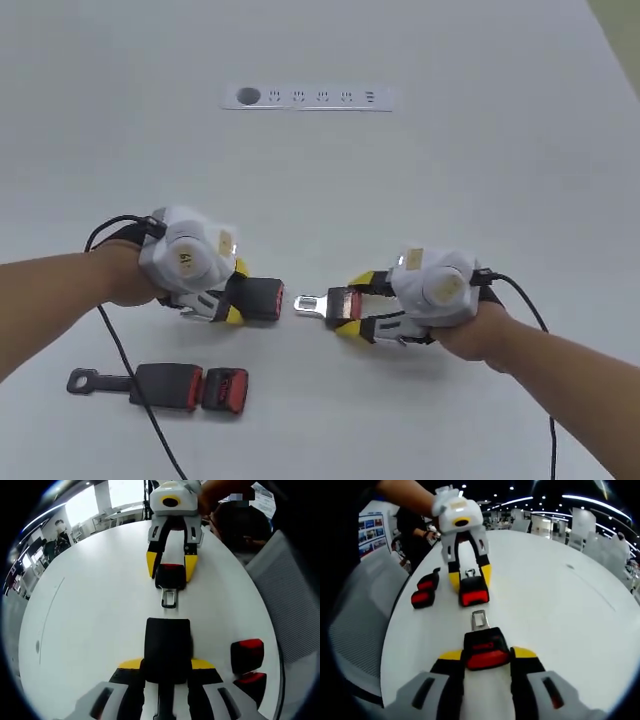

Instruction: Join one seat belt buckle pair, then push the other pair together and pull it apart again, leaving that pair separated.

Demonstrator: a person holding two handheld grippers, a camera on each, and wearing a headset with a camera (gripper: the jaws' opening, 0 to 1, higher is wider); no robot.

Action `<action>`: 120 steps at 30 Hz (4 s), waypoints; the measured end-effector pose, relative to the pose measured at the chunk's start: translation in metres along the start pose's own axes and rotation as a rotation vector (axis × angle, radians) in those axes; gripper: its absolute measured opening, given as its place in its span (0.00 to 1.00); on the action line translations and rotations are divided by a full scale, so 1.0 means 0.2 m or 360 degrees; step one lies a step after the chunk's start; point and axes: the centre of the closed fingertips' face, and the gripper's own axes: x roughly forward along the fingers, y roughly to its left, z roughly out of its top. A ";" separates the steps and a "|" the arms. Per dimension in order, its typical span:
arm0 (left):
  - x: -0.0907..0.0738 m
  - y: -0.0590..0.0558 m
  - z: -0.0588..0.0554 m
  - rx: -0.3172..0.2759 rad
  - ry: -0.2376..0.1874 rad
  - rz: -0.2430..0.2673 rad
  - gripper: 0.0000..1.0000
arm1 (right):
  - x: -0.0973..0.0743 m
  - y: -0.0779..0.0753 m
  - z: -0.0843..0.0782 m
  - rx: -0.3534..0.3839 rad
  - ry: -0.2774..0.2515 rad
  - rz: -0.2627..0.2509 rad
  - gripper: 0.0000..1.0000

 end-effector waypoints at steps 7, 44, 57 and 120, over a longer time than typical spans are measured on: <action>0.00 0.00 0.00 -0.0004 0.0007 0.0000 0.34 | -0.07 -0.01 -0.07 0.0019 0.0004 -0.0017 0.36; 0.01 0.02 -0.02 -0.0013 0.0019 0.0000 0.34 | -0.34 -0.08 -0.31 0.0076 0.0087 -0.0081 0.37; -0.03 0.02 0.05 -0.0097 -0.0049 0.0063 0.47 | -0.36 -0.13 -0.22 0.0199 -0.0062 -0.0260 0.68; -0.77 -0.49 -0.18 -0.0928 -0.0756 0.0895 1.00 | -0.59 0.45 -0.03 0.0297 -0.0317 -0.0759 1.00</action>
